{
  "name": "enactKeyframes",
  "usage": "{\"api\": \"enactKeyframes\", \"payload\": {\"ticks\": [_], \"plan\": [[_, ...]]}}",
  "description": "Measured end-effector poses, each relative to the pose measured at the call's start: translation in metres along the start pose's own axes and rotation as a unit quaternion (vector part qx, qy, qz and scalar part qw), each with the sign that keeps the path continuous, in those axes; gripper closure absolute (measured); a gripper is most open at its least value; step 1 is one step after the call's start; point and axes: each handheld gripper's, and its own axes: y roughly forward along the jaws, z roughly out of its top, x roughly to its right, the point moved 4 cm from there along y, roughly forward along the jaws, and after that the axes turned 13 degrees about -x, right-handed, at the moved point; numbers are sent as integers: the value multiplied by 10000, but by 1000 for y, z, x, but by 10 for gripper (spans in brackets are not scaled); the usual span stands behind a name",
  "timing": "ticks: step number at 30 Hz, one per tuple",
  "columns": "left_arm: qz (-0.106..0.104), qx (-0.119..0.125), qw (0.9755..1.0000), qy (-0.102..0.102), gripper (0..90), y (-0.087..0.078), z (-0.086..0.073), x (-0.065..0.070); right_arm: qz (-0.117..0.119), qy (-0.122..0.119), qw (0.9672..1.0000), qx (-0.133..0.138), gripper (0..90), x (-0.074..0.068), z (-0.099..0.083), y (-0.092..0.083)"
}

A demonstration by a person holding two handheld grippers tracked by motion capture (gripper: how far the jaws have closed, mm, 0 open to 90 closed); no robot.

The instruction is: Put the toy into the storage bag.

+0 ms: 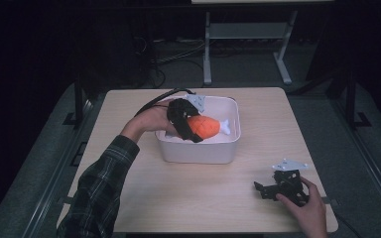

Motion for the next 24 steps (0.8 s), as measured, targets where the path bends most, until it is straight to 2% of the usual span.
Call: {"api": "enactKeyframes", "payload": {"ticks": [12, 24], "plan": [[96, 64, 9999, -108, 142, -3, -2, -4, -1, -1, 10000, 1, 0, 0, 0, 0], [84, 133, 9997, -175, 136, -7, -4, -5, -1, -1, 10000, 1, 0, 0, 0, 0]]}}
